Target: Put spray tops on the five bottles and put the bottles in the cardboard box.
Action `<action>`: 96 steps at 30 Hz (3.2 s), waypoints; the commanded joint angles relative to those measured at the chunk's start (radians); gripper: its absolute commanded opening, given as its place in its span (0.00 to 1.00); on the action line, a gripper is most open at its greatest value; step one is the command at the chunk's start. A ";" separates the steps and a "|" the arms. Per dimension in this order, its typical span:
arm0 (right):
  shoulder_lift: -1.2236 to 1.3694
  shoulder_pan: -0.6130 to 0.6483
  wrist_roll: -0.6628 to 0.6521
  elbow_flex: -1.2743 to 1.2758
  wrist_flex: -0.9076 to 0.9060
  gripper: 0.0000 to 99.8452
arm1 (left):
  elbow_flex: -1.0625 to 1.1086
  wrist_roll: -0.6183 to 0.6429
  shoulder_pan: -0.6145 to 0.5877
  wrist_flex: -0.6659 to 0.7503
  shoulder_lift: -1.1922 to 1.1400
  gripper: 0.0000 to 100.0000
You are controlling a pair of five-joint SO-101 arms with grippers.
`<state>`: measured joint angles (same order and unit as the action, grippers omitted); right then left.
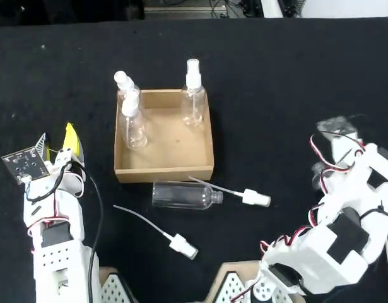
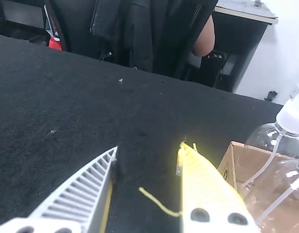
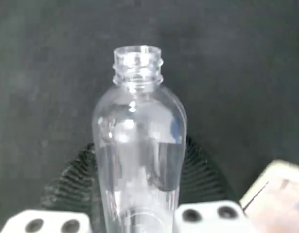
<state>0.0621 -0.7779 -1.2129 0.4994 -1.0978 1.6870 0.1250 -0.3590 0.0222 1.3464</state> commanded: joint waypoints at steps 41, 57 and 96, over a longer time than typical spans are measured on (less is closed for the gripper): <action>-0.079 -0.012 -0.390 0.084 -0.017 0.01 | 0.022 -0.006 0.008 -0.003 0.003 0.18; -0.179 0.018 -0.078 0.058 0.011 0.01 | 0.022 -0.006 0.008 -0.034 0.011 0.18; -0.578 0.061 1.025 -0.059 0.127 0.01 | -0.866 -0.727 0.846 -1.343 -0.206 0.18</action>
<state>-0.4611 -0.6981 -0.2125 0.4749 -1.0180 0.8876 -0.5593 0.4143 -1.2666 1.2528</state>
